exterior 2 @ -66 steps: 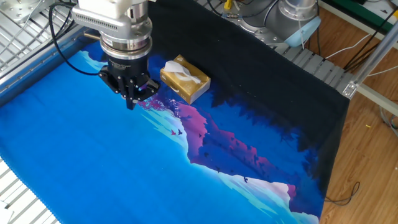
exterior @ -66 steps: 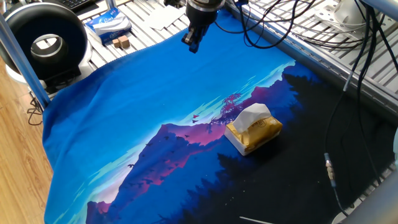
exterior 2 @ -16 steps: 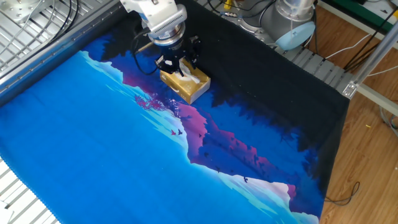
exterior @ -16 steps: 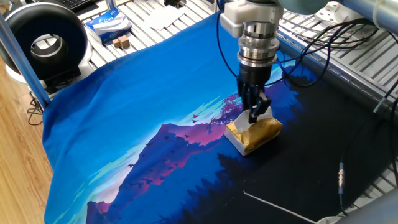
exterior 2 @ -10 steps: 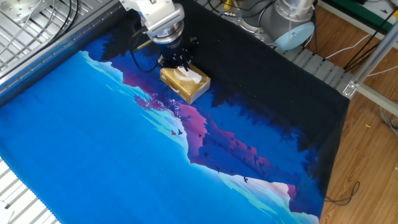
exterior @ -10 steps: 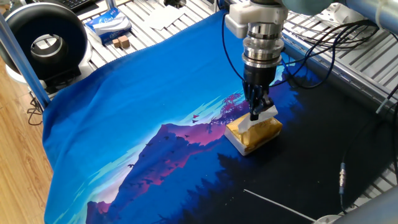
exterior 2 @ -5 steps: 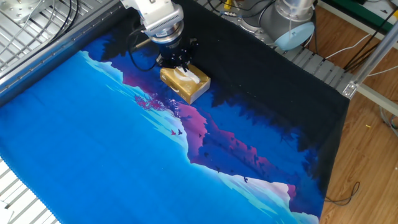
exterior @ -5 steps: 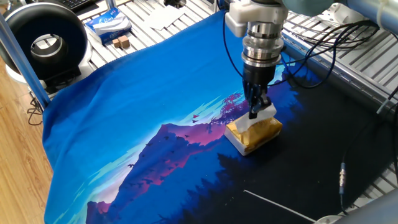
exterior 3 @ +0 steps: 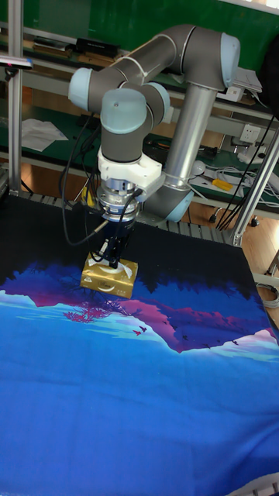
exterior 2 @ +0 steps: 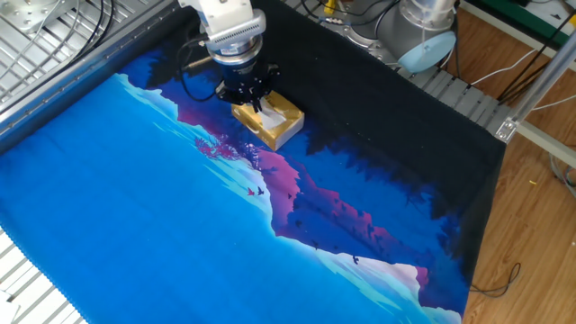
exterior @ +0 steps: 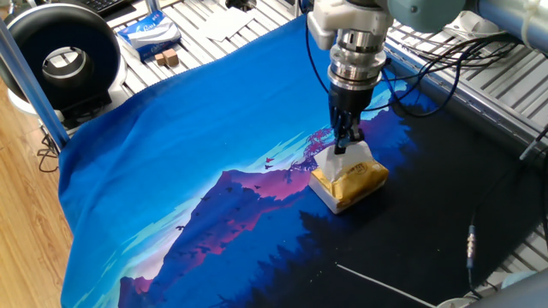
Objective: Pull out a napkin
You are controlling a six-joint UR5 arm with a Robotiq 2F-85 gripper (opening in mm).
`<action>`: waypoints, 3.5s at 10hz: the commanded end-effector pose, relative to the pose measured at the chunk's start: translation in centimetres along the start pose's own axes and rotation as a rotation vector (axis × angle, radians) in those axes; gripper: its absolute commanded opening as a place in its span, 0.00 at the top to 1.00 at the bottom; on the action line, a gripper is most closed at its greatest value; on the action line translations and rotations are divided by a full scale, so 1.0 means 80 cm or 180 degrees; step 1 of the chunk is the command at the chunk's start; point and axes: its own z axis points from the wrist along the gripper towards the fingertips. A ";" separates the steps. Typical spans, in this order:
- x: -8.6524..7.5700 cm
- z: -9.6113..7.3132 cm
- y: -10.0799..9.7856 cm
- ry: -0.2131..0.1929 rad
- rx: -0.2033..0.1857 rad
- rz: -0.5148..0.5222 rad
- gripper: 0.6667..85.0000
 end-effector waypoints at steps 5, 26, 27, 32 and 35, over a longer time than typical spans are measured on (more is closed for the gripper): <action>-0.001 -0.015 -0.004 0.0031 0.0066 0.0054 1.00; 0.038 -0.063 0.071 0.0594 -0.0428 0.0491 1.00; 0.039 -0.064 0.072 0.0597 -0.0431 0.0496 1.00; 0.043 -0.073 0.074 0.0596 -0.0462 0.0492 1.00; 0.047 -0.084 0.077 0.0610 -0.0476 0.0494 1.00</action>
